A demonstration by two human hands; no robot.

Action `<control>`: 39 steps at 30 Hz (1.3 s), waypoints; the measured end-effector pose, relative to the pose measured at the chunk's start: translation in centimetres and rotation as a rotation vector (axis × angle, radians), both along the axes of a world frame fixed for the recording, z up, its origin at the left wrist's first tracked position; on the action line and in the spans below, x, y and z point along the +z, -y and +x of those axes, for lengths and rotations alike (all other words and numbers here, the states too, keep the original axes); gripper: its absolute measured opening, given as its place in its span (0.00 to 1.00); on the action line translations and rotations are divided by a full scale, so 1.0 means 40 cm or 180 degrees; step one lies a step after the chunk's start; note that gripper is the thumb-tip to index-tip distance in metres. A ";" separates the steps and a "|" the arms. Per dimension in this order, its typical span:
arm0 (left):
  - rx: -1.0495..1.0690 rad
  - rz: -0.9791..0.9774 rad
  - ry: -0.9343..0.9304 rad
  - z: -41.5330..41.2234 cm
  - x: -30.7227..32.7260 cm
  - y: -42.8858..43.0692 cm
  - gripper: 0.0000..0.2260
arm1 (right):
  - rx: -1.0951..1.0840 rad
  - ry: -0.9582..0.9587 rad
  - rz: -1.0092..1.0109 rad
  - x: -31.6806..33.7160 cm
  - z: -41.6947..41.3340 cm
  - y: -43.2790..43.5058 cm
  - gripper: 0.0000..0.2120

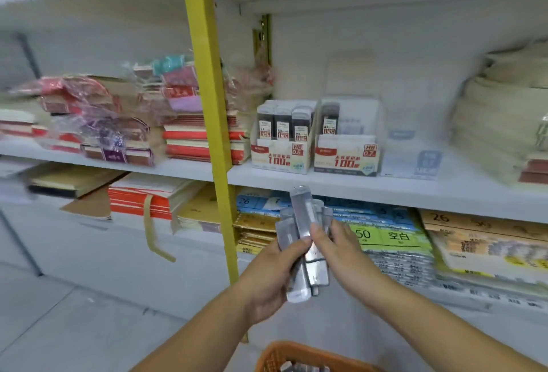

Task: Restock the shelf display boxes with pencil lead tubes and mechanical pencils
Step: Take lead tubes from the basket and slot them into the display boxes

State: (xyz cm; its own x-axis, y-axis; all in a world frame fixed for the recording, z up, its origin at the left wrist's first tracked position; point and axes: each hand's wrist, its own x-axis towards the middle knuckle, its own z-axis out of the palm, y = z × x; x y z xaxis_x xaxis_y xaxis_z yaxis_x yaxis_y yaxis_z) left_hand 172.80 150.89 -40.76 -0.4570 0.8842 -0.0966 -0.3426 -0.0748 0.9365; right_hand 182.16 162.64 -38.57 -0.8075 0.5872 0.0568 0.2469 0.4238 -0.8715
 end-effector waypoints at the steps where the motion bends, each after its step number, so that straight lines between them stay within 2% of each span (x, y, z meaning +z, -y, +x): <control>1: 0.0076 0.0018 -0.0068 -0.008 0.019 -0.005 0.20 | 0.0035 0.0061 0.0160 0.027 -0.007 -0.011 0.22; 7: 0.0243 0.0057 -0.0342 -0.052 0.043 -0.033 0.22 | 0.0401 -0.0365 -0.0288 0.080 -0.027 -0.068 0.11; 11: 0.0374 0.0014 -0.0365 -0.064 0.031 -0.054 0.24 | 0.0373 -0.0604 -0.0489 0.064 -0.045 -0.083 0.18; 17: 0.0595 -0.0078 -0.0628 -0.086 0.033 -0.043 0.25 | 0.0475 -0.0841 -0.0397 0.064 -0.052 -0.078 0.16; 19: 0.0612 -0.0054 -0.0630 -0.086 0.035 -0.039 0.24 | 0.0526 -0.0881 -0.0344 0.066 -0.050 -0.078 0.19; 22: 0.0757 -0.0032 -0.0633 -0.090 0.041 -0.030 0.23 | 0.0556 -0.0910 -0.0378 0.080 -0.046 -0.085 0.28; 26: 0.1020 -0.0087 -0.0739 -0.095 0.040 -0.022 0.19 | 0.0713 -0.0845 -0.0491 0.088 -0.042 -0.091 0.28; 34: 0.1255 -0.0120 -0.0739 -0.085 0.043 -0.023 0.19 | 0.0756 -0.0815 -0.0389 0.096 -0.045 -0.073 0.17; 39: 0.1508 -0.0051 -0.0697 -0.097 0.055 -0.021 0.19 | 0.0622 -0.0829 -0.0406 0.106 -0.046 -0.097 0.15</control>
